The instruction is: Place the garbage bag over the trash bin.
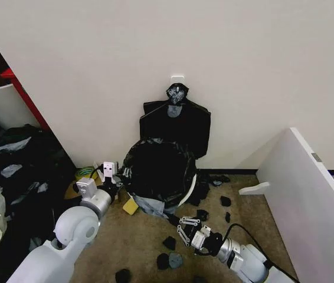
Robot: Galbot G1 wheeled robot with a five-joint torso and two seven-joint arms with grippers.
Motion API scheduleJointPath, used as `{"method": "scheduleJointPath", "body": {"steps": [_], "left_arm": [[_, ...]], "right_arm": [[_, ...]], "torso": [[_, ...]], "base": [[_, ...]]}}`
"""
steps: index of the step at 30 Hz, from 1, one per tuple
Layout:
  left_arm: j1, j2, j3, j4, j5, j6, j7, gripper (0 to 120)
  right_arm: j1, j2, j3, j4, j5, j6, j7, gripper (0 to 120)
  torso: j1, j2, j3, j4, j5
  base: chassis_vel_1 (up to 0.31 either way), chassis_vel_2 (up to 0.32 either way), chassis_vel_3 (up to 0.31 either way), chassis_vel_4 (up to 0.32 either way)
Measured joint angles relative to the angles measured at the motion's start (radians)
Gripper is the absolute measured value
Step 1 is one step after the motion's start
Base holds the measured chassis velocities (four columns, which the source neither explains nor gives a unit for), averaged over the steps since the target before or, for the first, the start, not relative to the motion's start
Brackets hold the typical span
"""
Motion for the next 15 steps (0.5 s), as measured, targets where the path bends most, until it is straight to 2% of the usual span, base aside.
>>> {"method": "scheduleJointPath", "body": {"steps": [4,7,8,12,15], "left_arm": [[0.002,0.001,-0.01,-0.013,-0.026,0.024,-0.014,1],[0.013,0.002,-0.016,-0.033,-0.031,0.049,-0.024,1],[0.013,0.002,-0.016,-0.033,-0.031,0.049,-0.024,1],[0.025,0.001,-0.022,-0.068,-0.039,0.078,-0.037,1],[0.03,0.001,-0.022,-0.081,-0.04,0.093,-0.042,1]], "right_arm": [[0.005,0.008,0.006,-0.025,-0.034,0.001,0.0,0],[0.027,0.028,0.04,-0.07,-0.216,0.004,0.087,0],[0.027,0.028,0.04,-0.07,-0.216,0.004,0.087,0],[0.052,0.04,0.081,-0.127,-0.371,0.007,0.206,0],[0.062,0.047,0.102,-0.144,-0.415,0.007,0.248,0]], "torso": [[0.0,0.0,0.0,-0.0001,-0.0001],[0.0,0.0,0.0,0.0001,0.0],[0.0,0.0,0.0,0.0001,0.0],[0.0,0.0,0.0,-0.0001,0.0002],[0.0,0.0,0.0,-0.0001,-0.0002]], "base": [[0.0,0.0,0.0,0.0],[0.0,0.0,0.0,0.0],[0.0,0.0,0.0,0.0],[0.0,0.0,0.0,0.0],[0.0,0.0,0.0,0.0]]}}
